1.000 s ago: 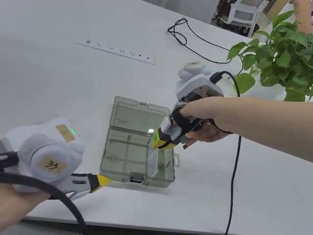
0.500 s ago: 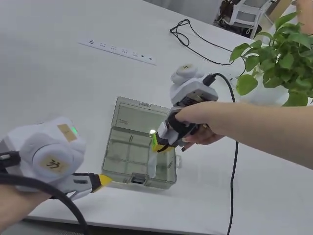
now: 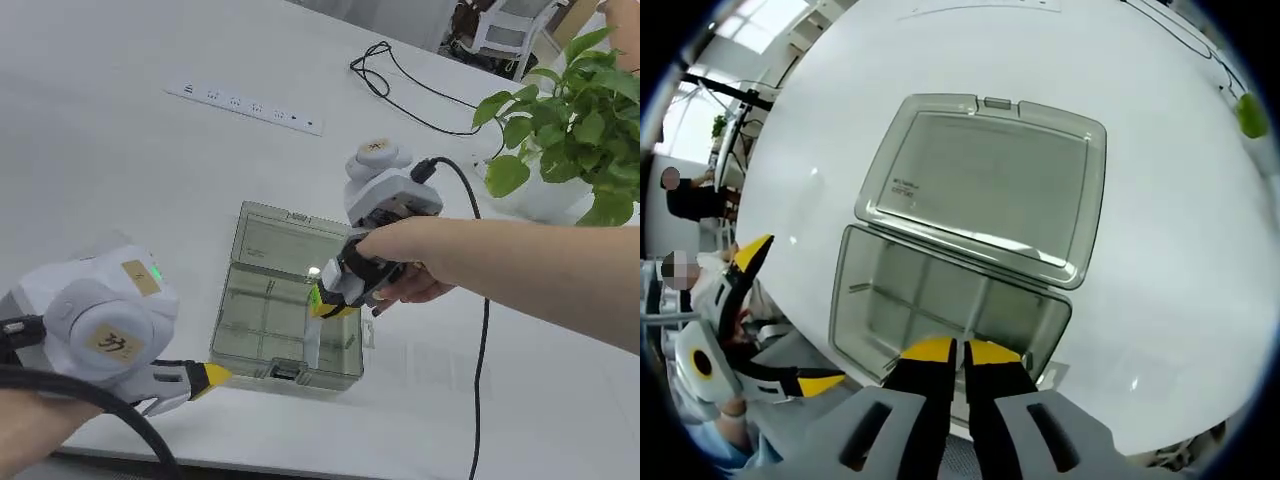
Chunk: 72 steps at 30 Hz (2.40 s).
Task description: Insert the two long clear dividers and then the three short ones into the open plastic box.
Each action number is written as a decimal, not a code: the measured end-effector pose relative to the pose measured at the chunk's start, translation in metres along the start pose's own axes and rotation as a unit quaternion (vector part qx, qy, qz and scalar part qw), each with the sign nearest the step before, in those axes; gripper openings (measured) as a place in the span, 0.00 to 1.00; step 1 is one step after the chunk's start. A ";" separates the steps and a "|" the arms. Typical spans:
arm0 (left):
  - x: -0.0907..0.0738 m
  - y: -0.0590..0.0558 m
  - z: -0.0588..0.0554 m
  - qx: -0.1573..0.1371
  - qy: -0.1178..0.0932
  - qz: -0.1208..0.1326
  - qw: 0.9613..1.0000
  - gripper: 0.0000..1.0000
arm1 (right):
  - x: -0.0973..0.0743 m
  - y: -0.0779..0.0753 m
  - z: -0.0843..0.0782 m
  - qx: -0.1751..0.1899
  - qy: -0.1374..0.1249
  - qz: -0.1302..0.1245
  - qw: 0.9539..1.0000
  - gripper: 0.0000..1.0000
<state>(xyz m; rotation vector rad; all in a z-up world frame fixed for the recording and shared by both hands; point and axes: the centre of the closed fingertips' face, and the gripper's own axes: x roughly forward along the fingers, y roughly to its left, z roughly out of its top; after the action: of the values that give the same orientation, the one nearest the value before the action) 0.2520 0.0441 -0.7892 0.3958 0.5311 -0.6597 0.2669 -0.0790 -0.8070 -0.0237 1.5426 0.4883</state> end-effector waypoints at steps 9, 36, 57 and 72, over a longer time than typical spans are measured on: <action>0.000 0.000 -0.001 -0.001 0.002 0.000 1.000 0.90 | 0.000 0.000 0.012 -0.013 -0.022 0.024 0.999 0.20; 0.000 0.000 -0.004 -0.005 0.008 0.000 1.000 0.90 | -0.006 0.011 0.036 -0.021 -0.096 0.091 0.991 0.71; 0.000 -0.001 -0.004 -0.010 0.010 -0.002 1.000 0.90 | -0.057 -0.010 0.048 -0.057 -0.287 0.094 0.952 0.92; 0.000 -0.002 -0.006 -0.014 0.012 -0.003 1.000 0.90 | -0.076 -0.015 0.043 -0.143 -0.388 0.043 0.910 0.99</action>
<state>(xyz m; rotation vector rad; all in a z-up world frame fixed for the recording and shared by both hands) 0.2492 0.0458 -0.7942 0.3770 0.5636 -0.6540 0.3165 -0.1009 -0.7367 0.0133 0.6853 0.6888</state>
